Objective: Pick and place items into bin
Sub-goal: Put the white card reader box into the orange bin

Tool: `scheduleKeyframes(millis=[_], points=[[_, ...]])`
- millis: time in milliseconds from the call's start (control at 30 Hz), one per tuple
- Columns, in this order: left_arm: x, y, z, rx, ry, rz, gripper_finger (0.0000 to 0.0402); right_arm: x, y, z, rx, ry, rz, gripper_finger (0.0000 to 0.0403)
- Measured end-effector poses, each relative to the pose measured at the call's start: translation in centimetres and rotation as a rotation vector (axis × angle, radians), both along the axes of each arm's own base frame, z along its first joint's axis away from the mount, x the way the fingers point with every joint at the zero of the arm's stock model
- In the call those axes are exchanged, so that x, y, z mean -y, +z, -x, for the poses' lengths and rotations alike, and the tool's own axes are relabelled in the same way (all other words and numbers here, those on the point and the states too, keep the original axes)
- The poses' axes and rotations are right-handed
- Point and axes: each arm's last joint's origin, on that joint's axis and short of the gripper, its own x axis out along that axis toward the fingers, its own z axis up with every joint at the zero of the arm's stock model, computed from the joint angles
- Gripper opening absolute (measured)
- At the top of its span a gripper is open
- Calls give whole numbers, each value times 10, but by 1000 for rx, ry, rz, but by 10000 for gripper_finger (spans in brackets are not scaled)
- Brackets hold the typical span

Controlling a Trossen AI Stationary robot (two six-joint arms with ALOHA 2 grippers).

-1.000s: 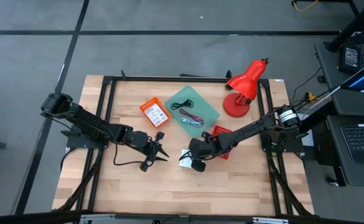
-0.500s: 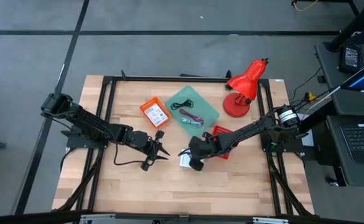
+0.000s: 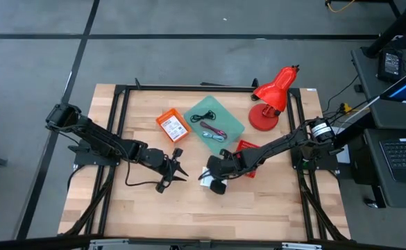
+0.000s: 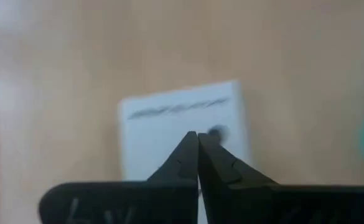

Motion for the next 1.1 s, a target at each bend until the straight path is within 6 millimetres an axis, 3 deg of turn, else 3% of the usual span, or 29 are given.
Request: scheduleKeyframes(millis=[133,433,567,867,1100], points=[[0,0,0,7,-11,-23,82,-4,-1,1,-14,41,-21,0],[0,0,0,7,-10,-24,79,-4,-26,-8,-36,27,-13,0],[0,0,0,6,-8,-21,82,-1,-27,-14,10,16,-28,0],[0,0,0,-1,4,2,79,18,-29,-22,53,-121,-31,0],[0,-2,0,-9,8,8,77,26,-35,-33,147,-118,-4,0]])
